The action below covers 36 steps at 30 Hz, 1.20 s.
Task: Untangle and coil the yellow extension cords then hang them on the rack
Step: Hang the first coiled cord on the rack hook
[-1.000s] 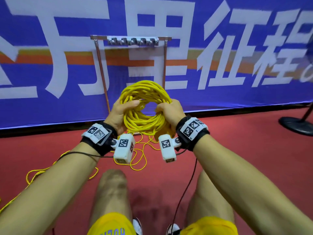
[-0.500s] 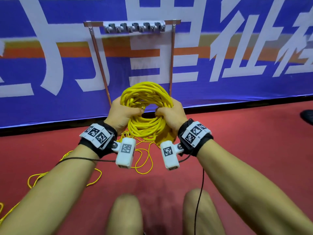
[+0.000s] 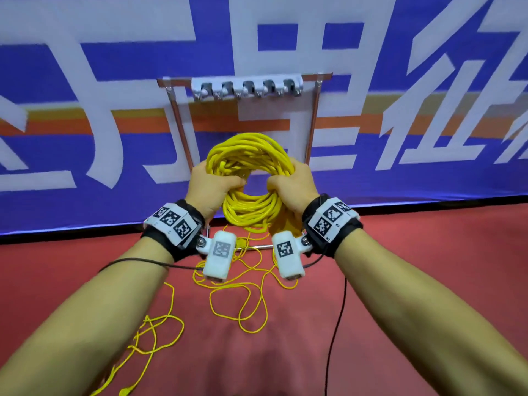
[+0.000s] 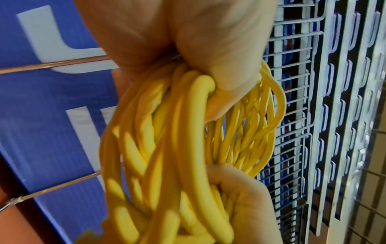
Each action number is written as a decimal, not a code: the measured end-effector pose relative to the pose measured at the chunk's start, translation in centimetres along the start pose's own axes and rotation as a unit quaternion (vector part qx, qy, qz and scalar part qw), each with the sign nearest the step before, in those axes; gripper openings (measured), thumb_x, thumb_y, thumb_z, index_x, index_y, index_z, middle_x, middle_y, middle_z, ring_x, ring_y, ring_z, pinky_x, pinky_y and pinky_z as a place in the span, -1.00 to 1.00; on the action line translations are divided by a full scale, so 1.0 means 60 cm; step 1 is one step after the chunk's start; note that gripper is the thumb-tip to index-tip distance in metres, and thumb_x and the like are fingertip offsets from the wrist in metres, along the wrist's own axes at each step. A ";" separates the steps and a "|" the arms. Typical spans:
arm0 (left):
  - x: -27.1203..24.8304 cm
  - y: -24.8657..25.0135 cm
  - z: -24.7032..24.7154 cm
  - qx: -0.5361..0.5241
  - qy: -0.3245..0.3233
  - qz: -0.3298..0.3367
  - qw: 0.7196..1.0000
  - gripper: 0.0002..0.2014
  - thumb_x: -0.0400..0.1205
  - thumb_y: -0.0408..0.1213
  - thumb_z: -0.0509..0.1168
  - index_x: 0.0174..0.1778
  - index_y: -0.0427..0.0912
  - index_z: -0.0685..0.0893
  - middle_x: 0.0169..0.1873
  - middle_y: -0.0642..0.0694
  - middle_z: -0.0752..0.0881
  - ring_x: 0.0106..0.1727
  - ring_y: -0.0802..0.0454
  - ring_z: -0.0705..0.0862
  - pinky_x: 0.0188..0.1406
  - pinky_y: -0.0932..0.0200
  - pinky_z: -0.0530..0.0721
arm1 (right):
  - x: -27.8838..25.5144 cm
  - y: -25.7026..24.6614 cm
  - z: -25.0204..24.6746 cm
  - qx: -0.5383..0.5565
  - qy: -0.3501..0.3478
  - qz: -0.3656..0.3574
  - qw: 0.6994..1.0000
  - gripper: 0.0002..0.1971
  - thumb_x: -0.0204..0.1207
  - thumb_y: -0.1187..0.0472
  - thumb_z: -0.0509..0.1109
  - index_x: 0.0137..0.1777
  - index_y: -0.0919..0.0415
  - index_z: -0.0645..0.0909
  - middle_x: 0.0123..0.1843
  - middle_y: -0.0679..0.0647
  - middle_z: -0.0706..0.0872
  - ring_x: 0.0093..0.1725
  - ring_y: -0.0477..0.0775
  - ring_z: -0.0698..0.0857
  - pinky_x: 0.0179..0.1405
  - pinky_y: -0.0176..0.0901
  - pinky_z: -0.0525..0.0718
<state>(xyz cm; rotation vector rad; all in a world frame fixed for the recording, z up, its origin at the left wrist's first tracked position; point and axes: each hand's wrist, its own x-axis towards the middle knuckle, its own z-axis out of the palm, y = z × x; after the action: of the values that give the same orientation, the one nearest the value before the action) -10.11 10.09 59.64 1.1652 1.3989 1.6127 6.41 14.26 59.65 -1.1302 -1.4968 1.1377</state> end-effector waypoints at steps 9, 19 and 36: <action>0.094 0.404 0.001 0.028 0.028 0.041 0.998 -0.64 0.24 -0.59 0.56 -0.10 -0.18 0.77 -0.18 -0.16 0.84 -0.16 -0.08 0.77 -0.01 -0.17 0.77 | 0.084 -0.391 -0.048 -0.041 -0.013 -0.037 0.998 -0.80 0.06 0.23 0.43 -0.29 0.19 0.55 -0.47 0.00 0.58 -0.44 0.05 0.55 -0.40 -0.02 0.57; 0.126 0.501 -0.020 0.061 0.007 0.063 0.996 -0.69 0.35 -0.63 0.54 -0.06 -0.25 0.78 -0.29 -0.02 0.83 -0.27 0.09 0.78 -0.20 0.15 0.80 | 0.106 -0.502 -0.070 -0.149 -0.081 -0.073 0.983 -0.80 0.18 -0.01 0.37 -0.25 0.02 0.48 -0.42 -0.06 0.58 -0.46 -0.03 0.54 -0.45 -0.20 0.47; 0.250 0.438 -0.028 -0.082 -0.063 -0.012 0.995 -0.47 0.29 -0.43 0.61 0.20 -0.38 0.74 0.09 -0.35 0.80 0.18 -0.36 0.76 0.27 -0.39 0.68 | 0.226 -0.459 -0.035 -0.156 -0.037 -0.095 0.982 -0.64 0.26 0.00 0.49 0.04 0.09 0.63 -0.17 0.12 0.78 -0.18 0.15 0.78 -0.20 0.10 0.80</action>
<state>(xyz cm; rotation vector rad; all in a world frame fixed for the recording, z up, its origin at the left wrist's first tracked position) -15.62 18.60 88.23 1.1293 1.1729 1.5762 2.53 23.58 88.73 -1.1320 -1.8460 0.8416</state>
